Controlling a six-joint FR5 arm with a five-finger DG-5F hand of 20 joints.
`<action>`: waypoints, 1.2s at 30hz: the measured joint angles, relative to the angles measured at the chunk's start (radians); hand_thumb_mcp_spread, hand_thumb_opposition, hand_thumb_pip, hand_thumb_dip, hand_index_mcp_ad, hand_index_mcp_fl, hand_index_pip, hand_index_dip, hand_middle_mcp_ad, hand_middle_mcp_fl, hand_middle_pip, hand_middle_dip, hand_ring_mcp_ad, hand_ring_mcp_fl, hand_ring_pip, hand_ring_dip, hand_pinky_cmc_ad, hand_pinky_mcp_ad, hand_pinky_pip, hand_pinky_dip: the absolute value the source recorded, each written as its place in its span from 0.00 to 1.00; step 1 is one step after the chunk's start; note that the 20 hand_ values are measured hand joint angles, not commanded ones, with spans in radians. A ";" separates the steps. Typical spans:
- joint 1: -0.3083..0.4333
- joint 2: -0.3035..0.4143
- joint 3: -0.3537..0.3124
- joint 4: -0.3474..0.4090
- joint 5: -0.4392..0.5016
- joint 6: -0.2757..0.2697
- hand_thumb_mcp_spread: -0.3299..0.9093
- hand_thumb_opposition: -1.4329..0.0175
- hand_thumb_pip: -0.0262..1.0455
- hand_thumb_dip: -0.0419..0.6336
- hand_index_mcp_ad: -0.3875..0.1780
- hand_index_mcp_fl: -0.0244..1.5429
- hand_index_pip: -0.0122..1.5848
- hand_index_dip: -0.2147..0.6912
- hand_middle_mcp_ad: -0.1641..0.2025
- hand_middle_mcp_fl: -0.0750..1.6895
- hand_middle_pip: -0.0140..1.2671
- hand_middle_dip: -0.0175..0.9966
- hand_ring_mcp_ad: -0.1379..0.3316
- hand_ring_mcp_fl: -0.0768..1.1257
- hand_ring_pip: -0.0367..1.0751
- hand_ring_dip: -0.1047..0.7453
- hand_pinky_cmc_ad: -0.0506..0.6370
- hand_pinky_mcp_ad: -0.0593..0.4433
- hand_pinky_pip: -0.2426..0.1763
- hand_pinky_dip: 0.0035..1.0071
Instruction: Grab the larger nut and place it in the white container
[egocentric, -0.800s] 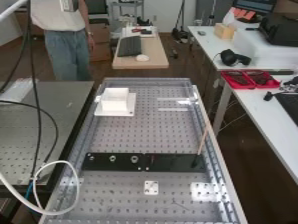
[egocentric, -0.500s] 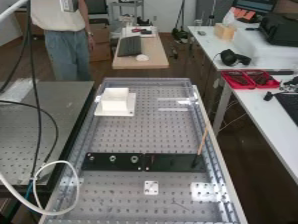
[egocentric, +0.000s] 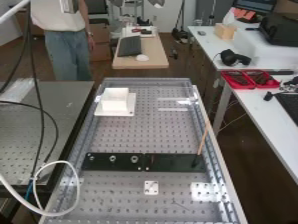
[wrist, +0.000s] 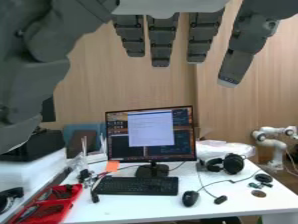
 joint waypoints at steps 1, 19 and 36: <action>0.000 0.000 0.000 0.000 0.000 0.000 0.42 0.52 0.41 0.13 0.68 0.03 0.06 0.25 0.62 0.06 0.11 0.23 0.65 0.06 0.11 0.28 0.58 0.74 0.36 0.64; -0.003 0.004 -0.022 0.017 0.007 0.009 0.42 0.51 0.46 0.14 0.67 0.03 0.06 0.25 0.64 0.06 0.11 0.24 0.68 0.06 0.11 0.28 0.60 0.77 0.34 0.65; 0.004 0.012 -0.201 0.110 0.104 0.068 0.42 0.50 0.48 0.14 0.67 0.03 0.06 0.25 0.64 0.06 0.11 0.24 0.69 0.06 0.11 0.29 0.62 0.77 0.33 0.65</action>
